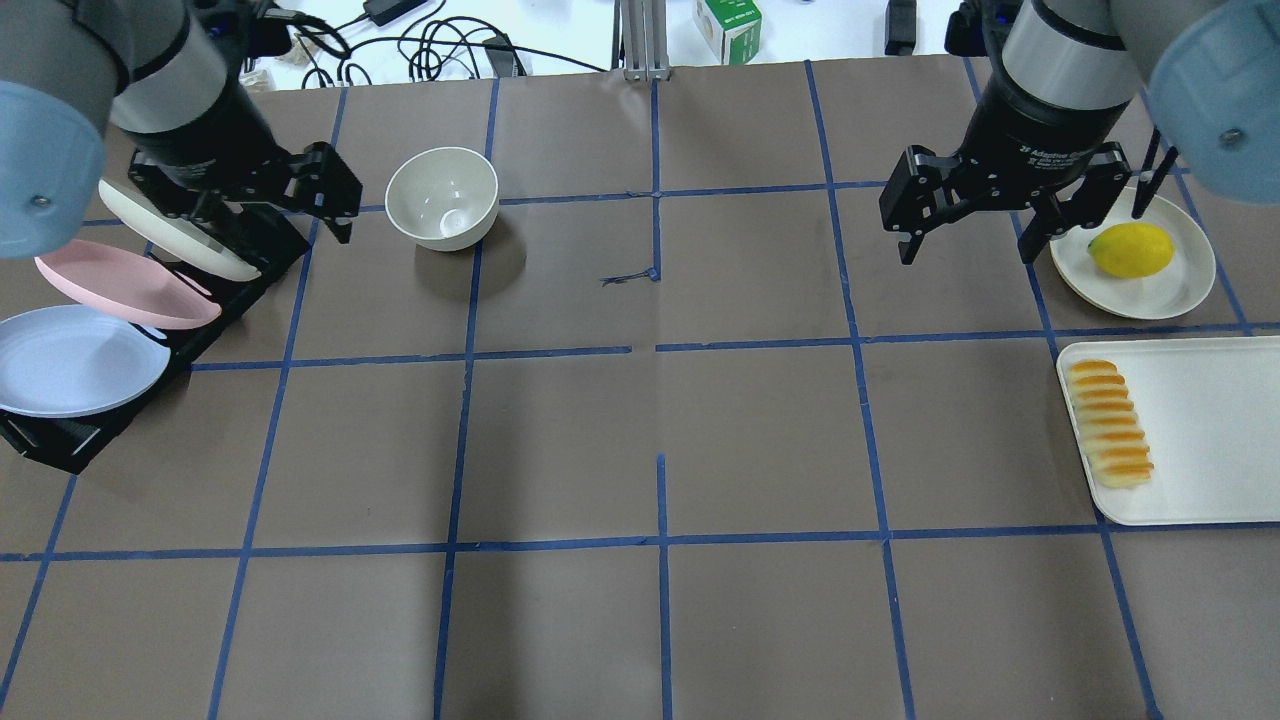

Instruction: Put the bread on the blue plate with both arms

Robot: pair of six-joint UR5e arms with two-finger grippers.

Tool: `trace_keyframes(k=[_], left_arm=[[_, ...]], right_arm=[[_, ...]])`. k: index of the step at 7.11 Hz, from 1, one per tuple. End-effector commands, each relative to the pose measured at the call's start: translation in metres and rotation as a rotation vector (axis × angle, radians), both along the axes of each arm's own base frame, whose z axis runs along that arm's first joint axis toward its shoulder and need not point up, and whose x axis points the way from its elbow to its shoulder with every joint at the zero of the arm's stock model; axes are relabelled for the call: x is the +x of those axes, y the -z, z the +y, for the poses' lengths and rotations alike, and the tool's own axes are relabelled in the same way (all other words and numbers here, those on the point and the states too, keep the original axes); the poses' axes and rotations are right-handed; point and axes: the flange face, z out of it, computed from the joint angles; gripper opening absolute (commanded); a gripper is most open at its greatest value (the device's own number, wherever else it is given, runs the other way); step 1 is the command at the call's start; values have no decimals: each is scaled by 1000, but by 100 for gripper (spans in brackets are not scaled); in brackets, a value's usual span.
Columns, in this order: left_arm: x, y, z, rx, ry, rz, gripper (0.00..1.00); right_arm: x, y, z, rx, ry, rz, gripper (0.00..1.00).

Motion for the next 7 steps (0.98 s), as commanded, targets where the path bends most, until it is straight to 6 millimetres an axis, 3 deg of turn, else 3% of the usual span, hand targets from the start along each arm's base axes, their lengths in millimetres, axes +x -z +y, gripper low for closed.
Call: trace_keyframes(k=[1,2,3,5,6,7], left_arm=[[147,1,7,30,-264,-100,100],[212,3,12,13,-361,-109,100],[260,5,8,-82,-439,-149,100],[298,46,-15,-51,-476,-241,100],[312,77,-26,-36,-488,-267,100],[335,105,-26,7,-505,-256,100]], right_arm=[[-12,7,-6,5,4,8,100],[-32,16,-7,21,35,42,100],[-63,32,-7,57,34,79,100],[-127,55,-10,66,3,62,100],[-160,77,-7,49,19,57,100],[-180,107,-2,22,-44,50,100]])
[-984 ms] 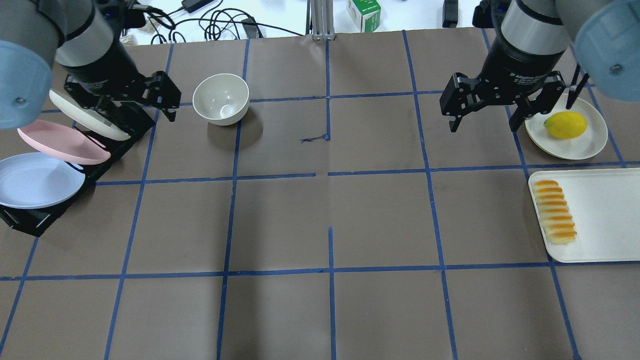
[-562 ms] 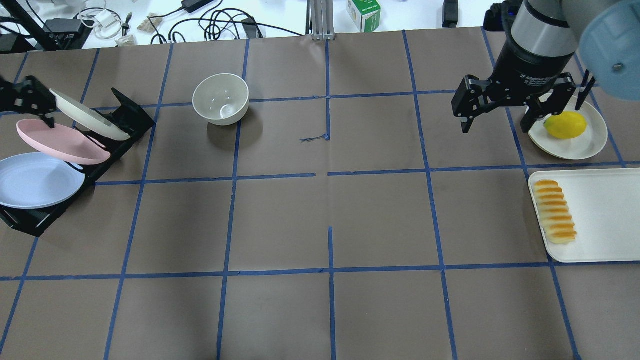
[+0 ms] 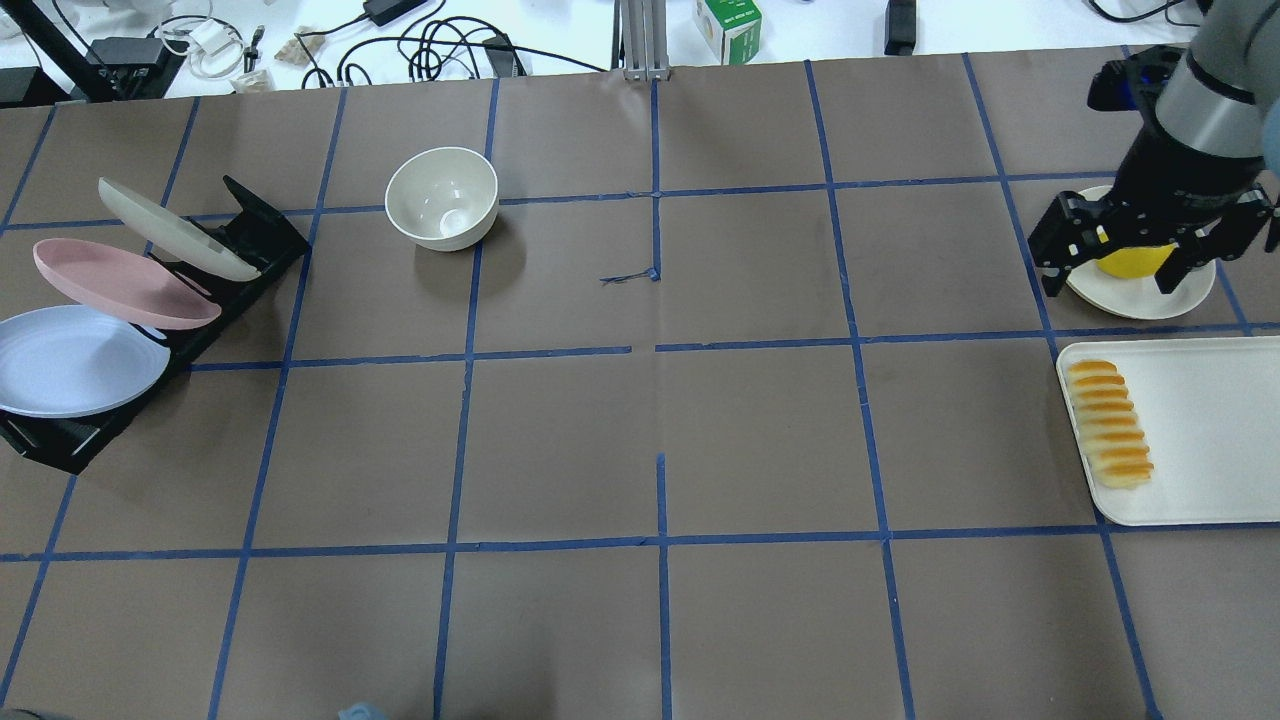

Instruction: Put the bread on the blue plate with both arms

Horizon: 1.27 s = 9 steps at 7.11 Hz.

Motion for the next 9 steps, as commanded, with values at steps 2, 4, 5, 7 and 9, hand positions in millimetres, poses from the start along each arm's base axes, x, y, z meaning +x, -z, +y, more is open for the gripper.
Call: trace_keyframes(k=[2,4,5,7,9], left_arm=[[80,71,19,85,-110,44,95],[86,112,11,124,-121,92,95],[91,129,6,127,-120,95,95],[94,134,6,133,-116,103,36],[94,129,6,129,-114,99,0]], right_arm=[[-50,79,19,-111,-115,27,100],[-67,117,26,-45,-79,-24,100],[-89,144,25,4,-36,-53,100],[-100,163,21,4,-23,-51,100],[-111,188,24,48,2,-78,100]])
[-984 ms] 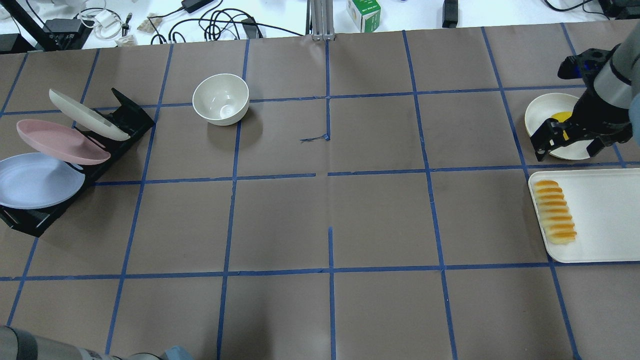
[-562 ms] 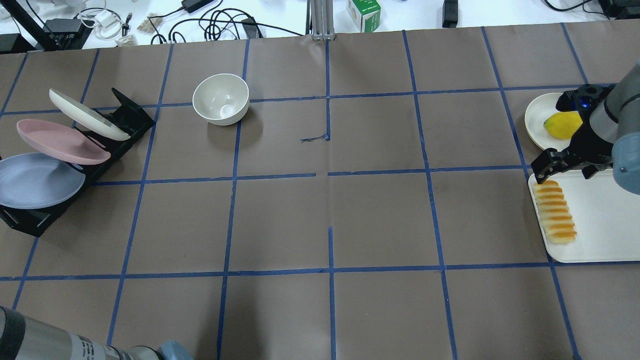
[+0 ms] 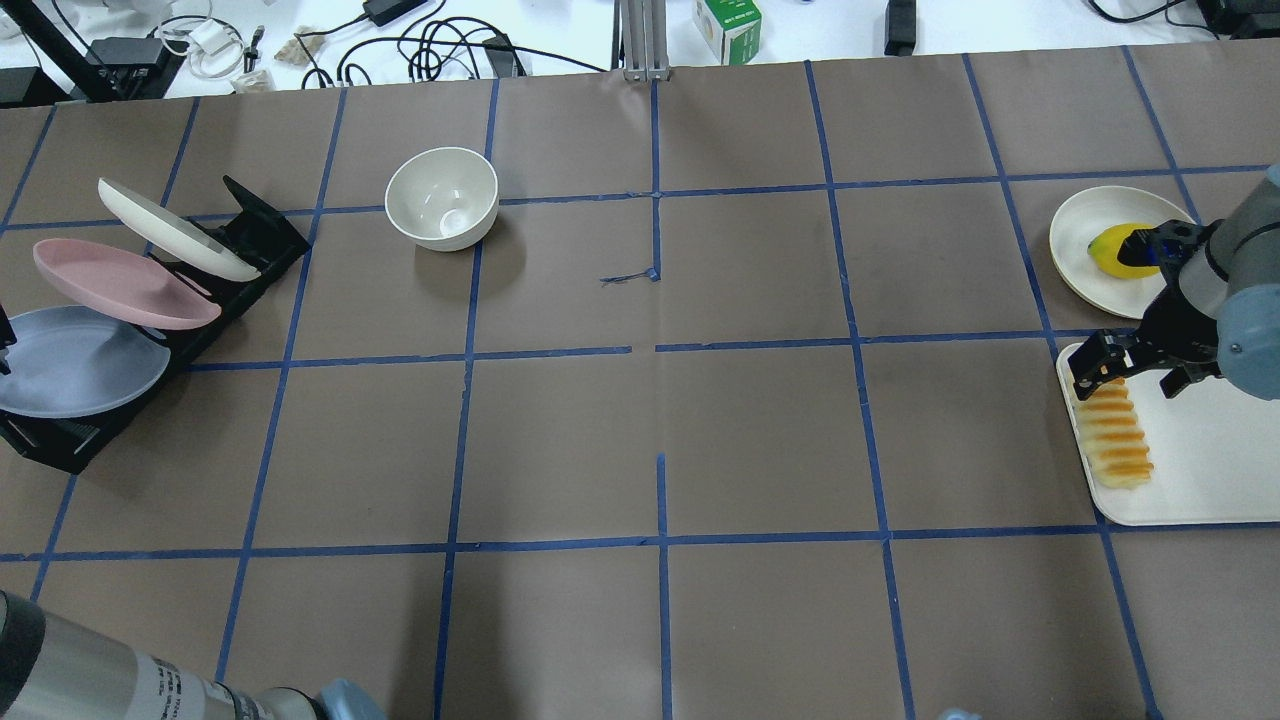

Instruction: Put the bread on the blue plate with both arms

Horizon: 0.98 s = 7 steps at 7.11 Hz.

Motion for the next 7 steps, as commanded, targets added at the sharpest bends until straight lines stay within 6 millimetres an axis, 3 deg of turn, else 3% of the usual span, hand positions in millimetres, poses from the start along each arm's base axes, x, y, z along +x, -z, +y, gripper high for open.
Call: trace_keyframes(k=[1,2,4,5,6,7], left_arm=[[2,-3,0,-5,0,2,0],[1,-3,0,-7,2,13,0],[-2,-31,3,-26,16,-14,0],[-7,-55,10,-9,25,-3,0],[-15,-88,28,95,48,12,0],[-28,-114,49,242,57,61,0]], right_arm=[[-9,16,2,26,18,-16,100],[-12,25,0,36,21,-23,100],[-12,35,0,52,27,-31,100],[-12,38,0,59,27,-35,100],[-13,41,0,63,35,-37,95],[-14,47,-1,73,41,-42,77]])
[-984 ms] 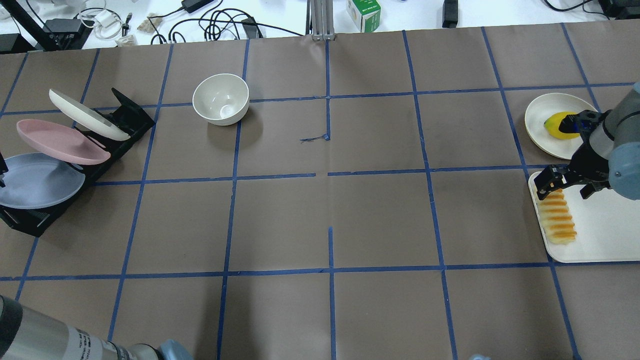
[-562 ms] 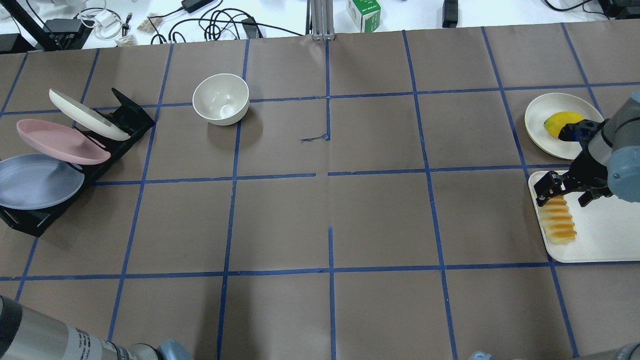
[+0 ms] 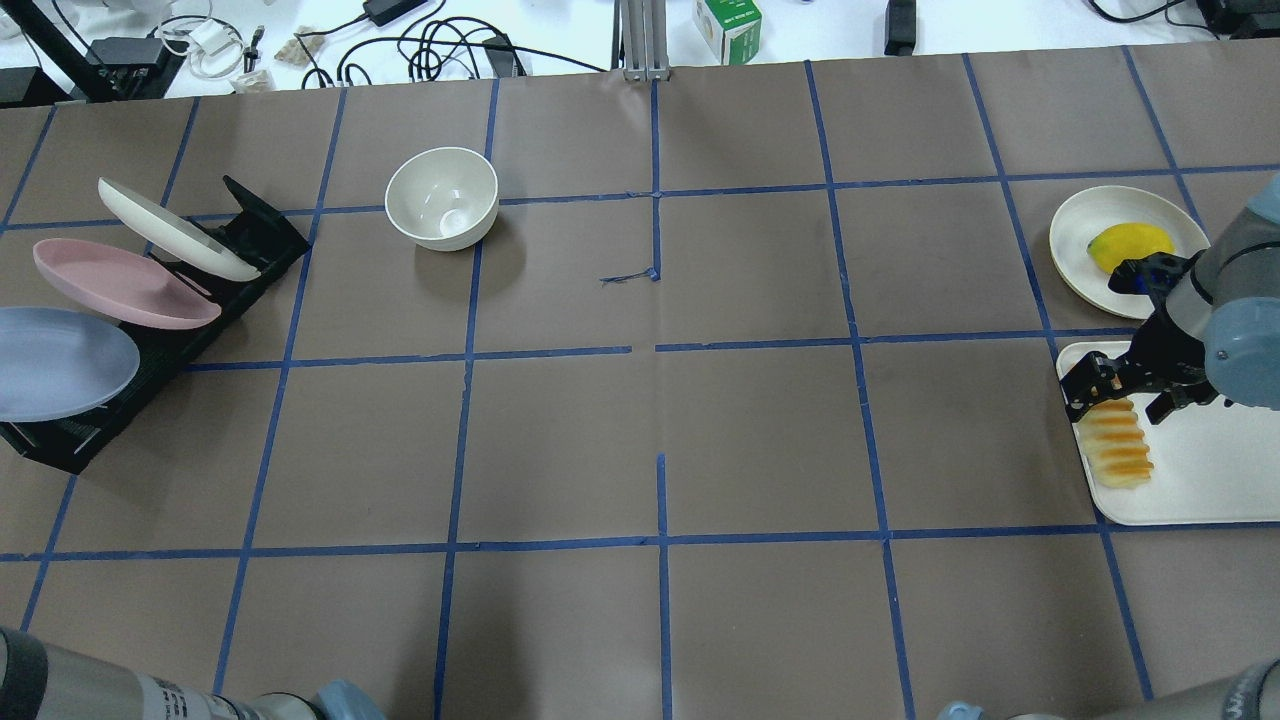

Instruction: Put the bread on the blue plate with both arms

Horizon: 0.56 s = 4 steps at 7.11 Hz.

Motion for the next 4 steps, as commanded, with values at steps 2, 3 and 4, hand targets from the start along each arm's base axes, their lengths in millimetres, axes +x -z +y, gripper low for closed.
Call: trace_keyframes(k=[2,3,4], left_arm=[[-63,-29,56,369,43,284,0],[-93,-19,48,337,49,400,0],[-134,-2,28,302,75,476,0]], right_arm=[[-1,2,-2,14,7,-5,0],[0,-10,-1,-4,34,10,0],[0,-27,-2,-34,43,32,0]])
